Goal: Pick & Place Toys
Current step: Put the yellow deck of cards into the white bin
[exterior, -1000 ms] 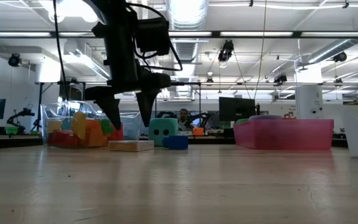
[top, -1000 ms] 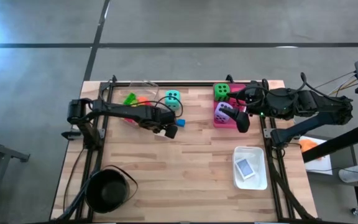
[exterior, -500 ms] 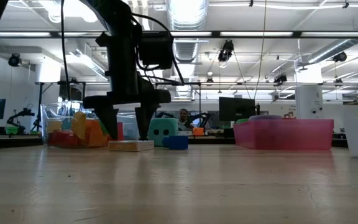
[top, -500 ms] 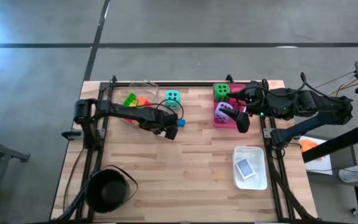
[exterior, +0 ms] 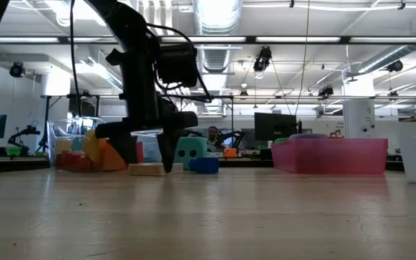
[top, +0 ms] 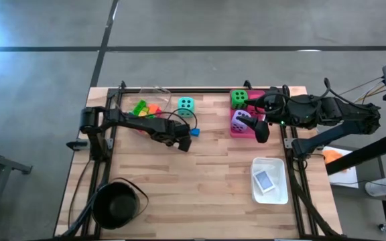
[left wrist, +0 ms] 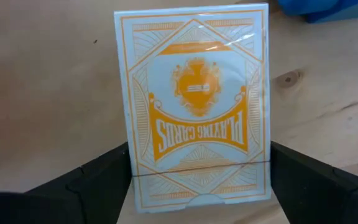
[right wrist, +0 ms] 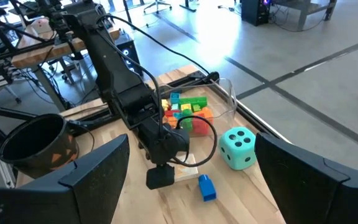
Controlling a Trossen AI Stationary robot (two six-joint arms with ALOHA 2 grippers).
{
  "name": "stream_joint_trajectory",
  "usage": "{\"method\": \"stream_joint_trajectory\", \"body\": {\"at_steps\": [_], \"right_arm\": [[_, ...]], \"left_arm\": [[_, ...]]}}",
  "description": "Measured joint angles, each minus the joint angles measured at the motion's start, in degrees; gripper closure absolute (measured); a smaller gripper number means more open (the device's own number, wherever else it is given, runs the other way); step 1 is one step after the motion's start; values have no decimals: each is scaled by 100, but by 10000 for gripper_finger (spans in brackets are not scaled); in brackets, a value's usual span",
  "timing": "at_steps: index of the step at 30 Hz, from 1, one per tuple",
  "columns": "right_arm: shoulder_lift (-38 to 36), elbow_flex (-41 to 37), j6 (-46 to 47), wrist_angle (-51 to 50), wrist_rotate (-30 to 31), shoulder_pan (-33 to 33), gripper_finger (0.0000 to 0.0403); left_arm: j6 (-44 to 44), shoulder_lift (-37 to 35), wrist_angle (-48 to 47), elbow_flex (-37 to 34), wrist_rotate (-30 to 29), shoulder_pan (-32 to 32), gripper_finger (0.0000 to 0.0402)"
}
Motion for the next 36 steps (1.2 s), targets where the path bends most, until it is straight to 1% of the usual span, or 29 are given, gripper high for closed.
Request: {"method": "stream_joint_trajectory", "body": {"at_steps": [4,8,17,21,27,33,36], "right_arm": [[0,0,-31,0,2,-2,63],[0,0,-40,5,2,-2,63],[0,0,-40,9,10,-2,63],[0,0,-42,8,20,-2,63],[0,0,-154,9,20,-2,63],[0,0,-518,187,16,-2,63],[-2,-2,-888,230,-2,-2,63]], "left_arm": [[17,-20,37,-104,-4,-2,63],[17,-20,36,-110,-1,-2,103],[18,-55,98,-131,20,-2,103],[19,-149,81,-113,118,2,103],[153,-606,69,-54,478,-7,103],[279,-1149,62,-53,709,0,103],[323,-1438,76,-45,896,-2,103]]}}
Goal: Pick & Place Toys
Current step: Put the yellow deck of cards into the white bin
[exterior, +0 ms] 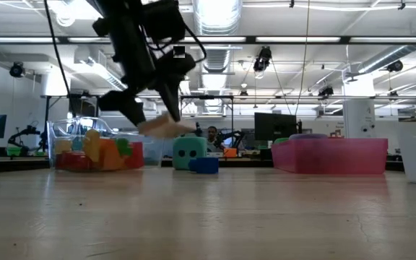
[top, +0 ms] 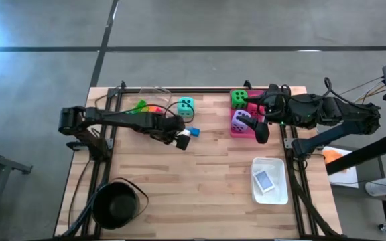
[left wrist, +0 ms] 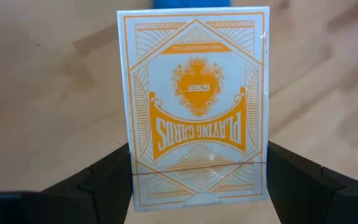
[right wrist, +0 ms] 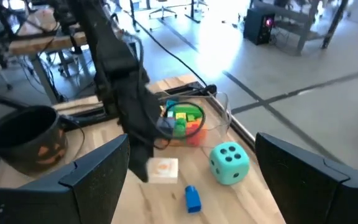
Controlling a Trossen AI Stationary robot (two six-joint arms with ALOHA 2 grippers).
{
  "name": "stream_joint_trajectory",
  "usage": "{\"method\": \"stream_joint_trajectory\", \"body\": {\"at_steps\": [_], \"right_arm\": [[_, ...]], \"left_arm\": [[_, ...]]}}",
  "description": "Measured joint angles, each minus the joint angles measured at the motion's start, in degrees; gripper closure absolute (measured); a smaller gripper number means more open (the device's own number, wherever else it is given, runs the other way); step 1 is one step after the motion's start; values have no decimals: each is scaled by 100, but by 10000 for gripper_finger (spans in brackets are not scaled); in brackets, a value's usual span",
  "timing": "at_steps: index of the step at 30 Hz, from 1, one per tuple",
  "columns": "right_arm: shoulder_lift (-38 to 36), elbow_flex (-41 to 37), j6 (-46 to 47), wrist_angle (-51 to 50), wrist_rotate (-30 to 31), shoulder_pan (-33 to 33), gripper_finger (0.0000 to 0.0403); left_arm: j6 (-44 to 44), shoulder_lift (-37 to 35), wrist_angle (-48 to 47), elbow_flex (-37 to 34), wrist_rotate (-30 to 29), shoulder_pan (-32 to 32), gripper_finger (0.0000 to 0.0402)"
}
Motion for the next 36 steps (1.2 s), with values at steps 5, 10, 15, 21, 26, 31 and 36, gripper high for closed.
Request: {"method": "stream_joint_trajectory", "body": {"at_steps": [5,10,15,21,26,31,36], "right_arm": [[61,-9,-896,114,-794,-39,63],[289,-9,-1650,380,-1694,-203,63],[653,176,-2306,789,-2143,-382,63],[1265,746,-2814,775,-2654,-591,63],[1796,1239,-3180,610,-2854,-778,63],[2201,1823,-3360,323,-3468,-1079,63],[2655,2340,-3407,-47,-4437,-1355,63]], "left_arm": [[234,-639,260,0,534,4,103],[281,-1284,1133,0,1196,0,103],[-22,-1688,2433,4,1868,1,103],[-449,-1790,3802,11,2217,-42,103],[-502,-1790,4106,11,2345,-138,100],[-514,-1790,4218,11,2423,-234,100],[-524,-1790,4467,11,2542,-264,100]]}}
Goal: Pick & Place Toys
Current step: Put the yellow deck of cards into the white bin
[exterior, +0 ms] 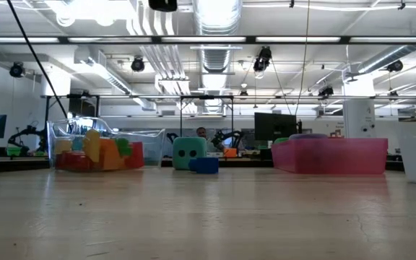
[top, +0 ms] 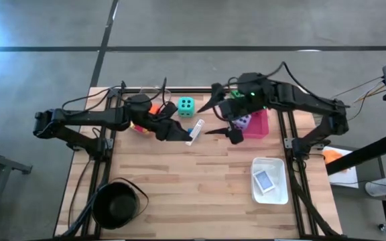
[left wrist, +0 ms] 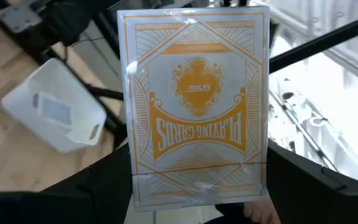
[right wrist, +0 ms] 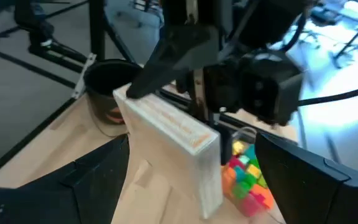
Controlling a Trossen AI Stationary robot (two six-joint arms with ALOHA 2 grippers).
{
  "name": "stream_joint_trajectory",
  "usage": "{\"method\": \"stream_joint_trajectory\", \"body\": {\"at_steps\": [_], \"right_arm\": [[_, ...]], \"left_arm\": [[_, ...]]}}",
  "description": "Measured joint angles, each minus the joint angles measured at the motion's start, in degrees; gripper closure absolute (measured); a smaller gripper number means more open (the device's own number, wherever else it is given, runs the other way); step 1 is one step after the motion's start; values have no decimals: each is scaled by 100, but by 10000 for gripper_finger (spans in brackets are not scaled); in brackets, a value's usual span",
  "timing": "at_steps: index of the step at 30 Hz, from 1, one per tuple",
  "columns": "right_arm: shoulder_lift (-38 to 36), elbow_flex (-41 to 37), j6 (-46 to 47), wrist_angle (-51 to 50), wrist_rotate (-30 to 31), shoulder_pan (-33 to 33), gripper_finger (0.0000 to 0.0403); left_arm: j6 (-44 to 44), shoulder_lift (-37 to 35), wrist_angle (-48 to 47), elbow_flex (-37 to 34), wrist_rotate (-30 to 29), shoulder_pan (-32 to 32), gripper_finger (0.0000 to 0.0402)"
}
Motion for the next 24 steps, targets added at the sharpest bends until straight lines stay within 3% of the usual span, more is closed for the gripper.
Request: {"method": "stream_joint_trajectory", "body": {"at_steps": [5,9,22,24], "right_arm": [[484,562,-199,-510,-412,-144,64],[786,1019,-413,-854,-738,-140,91],[1019,1502,-966,-1066,-1127,-171,332],[1019,1523,-1028,-1027,-1343,-181,344]], "left_arm": [[-57,0,265,0,150,2,100],[-57,0,356,0,352,0,100],[22,-4,560,0,833,-4,99],[-2,-4,617,0,899,-5,99]]}}
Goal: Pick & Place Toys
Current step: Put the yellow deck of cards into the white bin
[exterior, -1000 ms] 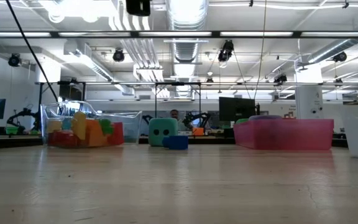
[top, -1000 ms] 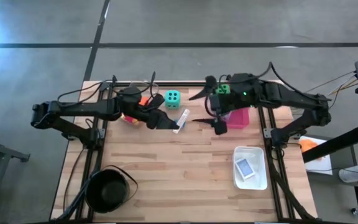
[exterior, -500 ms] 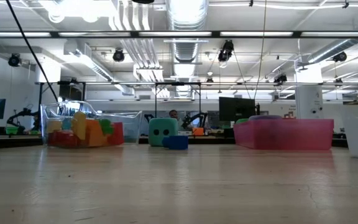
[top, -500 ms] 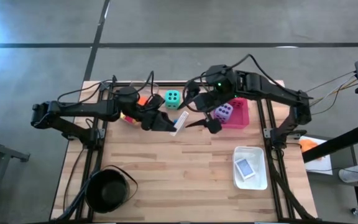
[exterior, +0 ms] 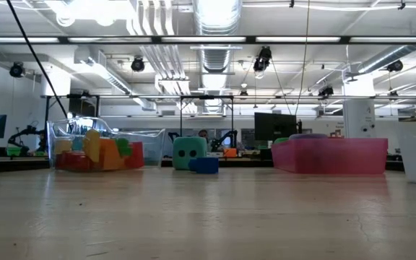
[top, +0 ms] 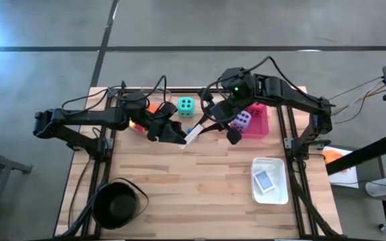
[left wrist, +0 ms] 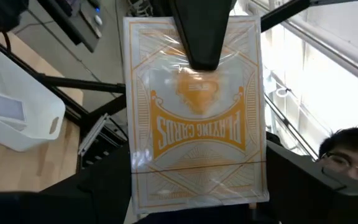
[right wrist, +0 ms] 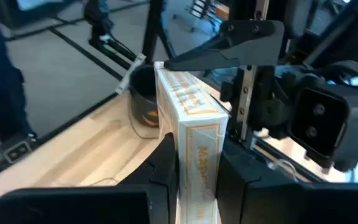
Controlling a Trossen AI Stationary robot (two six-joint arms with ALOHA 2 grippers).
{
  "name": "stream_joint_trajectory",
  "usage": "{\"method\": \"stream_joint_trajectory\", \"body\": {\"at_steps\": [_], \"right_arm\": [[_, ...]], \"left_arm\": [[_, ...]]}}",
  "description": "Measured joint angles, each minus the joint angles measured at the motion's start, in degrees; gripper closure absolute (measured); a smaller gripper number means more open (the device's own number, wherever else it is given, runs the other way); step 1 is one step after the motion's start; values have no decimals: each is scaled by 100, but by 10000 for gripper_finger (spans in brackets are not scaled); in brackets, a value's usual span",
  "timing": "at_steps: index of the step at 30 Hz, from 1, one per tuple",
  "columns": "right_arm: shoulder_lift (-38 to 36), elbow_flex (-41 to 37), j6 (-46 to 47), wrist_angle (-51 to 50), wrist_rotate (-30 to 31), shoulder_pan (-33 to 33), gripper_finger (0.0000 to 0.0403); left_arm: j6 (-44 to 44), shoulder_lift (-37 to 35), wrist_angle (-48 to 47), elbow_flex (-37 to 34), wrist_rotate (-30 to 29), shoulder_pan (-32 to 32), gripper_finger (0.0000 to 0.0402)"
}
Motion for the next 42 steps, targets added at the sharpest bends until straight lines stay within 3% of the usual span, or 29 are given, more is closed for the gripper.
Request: {"method": "stream_joint_trajectory", "body": {"at_steps": [4,14,22,29,32,37,42], "right_arm": [[15,-3,49,53,-329,-21,344],[-2,8,538,35,-752,-19,344],[-48,8,1002,-283,-1154,-10,344],[-220,-3,1555,-1237,-1202,-12,344],[-339,-19,2270,-1647,-735,60,344],[-613,-169,3216,-2725,785,361,344],[-984,-615,4524,-3275,1534,599,344]], "left_arm": [[-128,0,17,2,70,1,88],[-655,0,1,9,173,12,7],[-396,-5,-27,7,623,209,31],[-96,-42,-593,7,1027,444,41],[-27,-42,-1051,0,1048,460,42],[661,-42,-1589,0,1094,535,42],[862,-42,-1671,0,1114,841,42]]}}
